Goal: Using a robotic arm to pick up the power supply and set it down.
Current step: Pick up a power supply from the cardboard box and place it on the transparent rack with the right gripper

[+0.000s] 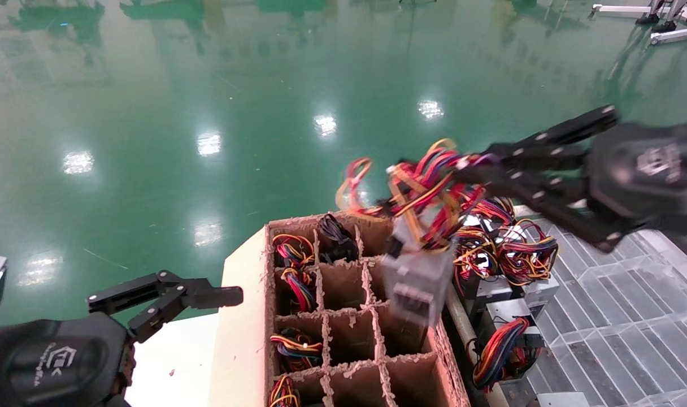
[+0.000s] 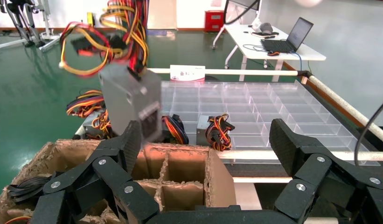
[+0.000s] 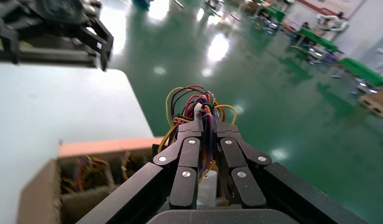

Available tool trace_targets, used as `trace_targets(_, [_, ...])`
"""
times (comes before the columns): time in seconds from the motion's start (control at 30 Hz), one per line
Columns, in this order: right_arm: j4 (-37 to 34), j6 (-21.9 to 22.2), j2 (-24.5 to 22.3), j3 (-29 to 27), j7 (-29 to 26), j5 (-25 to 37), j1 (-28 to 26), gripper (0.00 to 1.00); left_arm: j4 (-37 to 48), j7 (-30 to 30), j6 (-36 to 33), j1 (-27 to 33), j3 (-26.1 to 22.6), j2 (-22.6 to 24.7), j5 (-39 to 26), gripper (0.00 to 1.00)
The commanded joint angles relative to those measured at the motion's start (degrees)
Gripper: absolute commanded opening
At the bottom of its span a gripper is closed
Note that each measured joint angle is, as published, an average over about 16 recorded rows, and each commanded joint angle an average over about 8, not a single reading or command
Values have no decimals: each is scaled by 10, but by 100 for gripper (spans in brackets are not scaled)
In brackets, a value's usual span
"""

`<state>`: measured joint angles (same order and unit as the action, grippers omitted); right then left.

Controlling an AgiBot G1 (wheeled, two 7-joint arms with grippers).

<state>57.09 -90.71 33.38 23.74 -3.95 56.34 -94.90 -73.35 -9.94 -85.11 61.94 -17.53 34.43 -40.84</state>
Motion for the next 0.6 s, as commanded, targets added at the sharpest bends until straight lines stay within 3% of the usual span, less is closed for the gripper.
trace_targets(0.03, [-6, -2, -14, 4, 3, -3, -17, 0, 0, 0, 0, 0, 0, 0, 0, 100])
trace_targets(0.33, [-32, -4, -86, 59, 51, 50, -123, 0, 0, 0, 0, 0, 0, 0, 0, 100])
trace_targets(0.6, [-60, -1, -116, 107, 96, 116, -229, 0, 0, 0, 0, 0, 0, 0, 0, 100])
